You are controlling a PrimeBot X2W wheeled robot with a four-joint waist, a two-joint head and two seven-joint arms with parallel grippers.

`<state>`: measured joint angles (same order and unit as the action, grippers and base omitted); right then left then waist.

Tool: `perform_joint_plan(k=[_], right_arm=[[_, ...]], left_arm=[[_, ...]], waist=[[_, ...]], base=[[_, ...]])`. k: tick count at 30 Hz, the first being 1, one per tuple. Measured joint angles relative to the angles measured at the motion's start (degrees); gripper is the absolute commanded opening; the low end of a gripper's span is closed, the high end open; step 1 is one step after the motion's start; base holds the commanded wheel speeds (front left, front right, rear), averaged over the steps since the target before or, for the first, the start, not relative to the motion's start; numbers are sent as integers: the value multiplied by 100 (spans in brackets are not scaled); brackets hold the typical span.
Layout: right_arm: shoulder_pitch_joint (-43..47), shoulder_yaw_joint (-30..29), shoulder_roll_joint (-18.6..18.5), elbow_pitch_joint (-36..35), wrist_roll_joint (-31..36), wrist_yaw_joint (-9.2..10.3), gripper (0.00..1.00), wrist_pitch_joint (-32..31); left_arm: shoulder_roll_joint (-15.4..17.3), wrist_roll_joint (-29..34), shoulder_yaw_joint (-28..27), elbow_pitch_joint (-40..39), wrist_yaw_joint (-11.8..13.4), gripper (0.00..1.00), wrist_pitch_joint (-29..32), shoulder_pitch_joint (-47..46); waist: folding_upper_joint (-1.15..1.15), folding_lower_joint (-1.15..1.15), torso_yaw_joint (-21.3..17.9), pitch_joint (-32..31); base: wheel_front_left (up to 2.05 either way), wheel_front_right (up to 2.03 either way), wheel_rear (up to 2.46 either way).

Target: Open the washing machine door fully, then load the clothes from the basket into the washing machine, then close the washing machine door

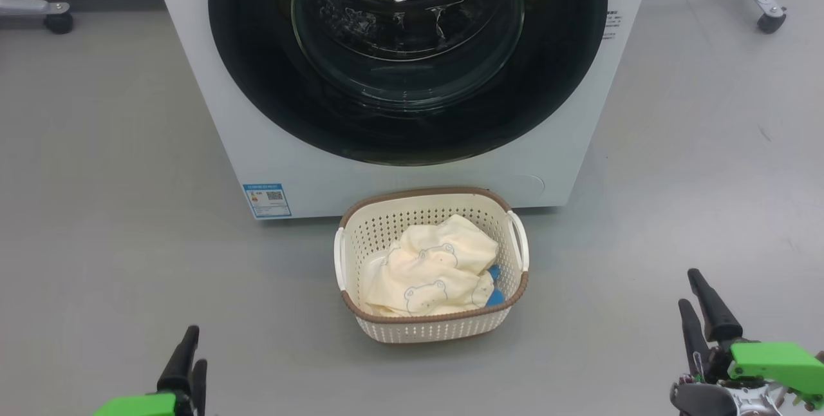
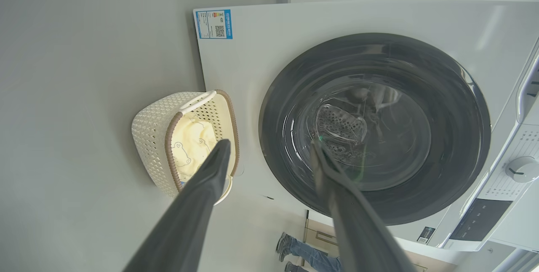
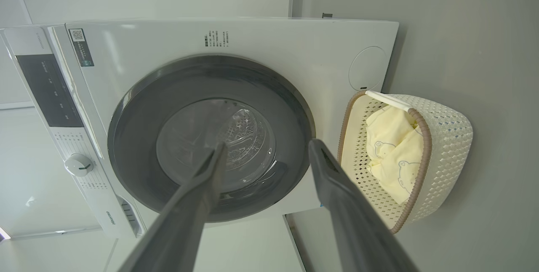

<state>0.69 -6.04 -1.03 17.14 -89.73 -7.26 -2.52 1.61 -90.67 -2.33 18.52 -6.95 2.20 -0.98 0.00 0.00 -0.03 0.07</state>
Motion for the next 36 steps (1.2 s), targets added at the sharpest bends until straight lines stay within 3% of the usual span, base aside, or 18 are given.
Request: perform_joint_plan(k=[14,28,36], right_arm=[[-119,-12,-8,-48,504,0,100,241],[-243,-135,-11,-394,1148,0,100,458],[-243,-107,-12,-521,1742,0,100,581]], left_arm=[[2,370,-12,-143,-1,100,-226,-81],[4,1246,-136,-492,-5,100,-431,-177],[5,1866,-101,-708,126,100,-578,-230]], waist=[[0,0,14,-30],[0,0,34,-32],[0,0,41,-39]], base=[[0,0,0],[0,0,0],[0,0,0]])
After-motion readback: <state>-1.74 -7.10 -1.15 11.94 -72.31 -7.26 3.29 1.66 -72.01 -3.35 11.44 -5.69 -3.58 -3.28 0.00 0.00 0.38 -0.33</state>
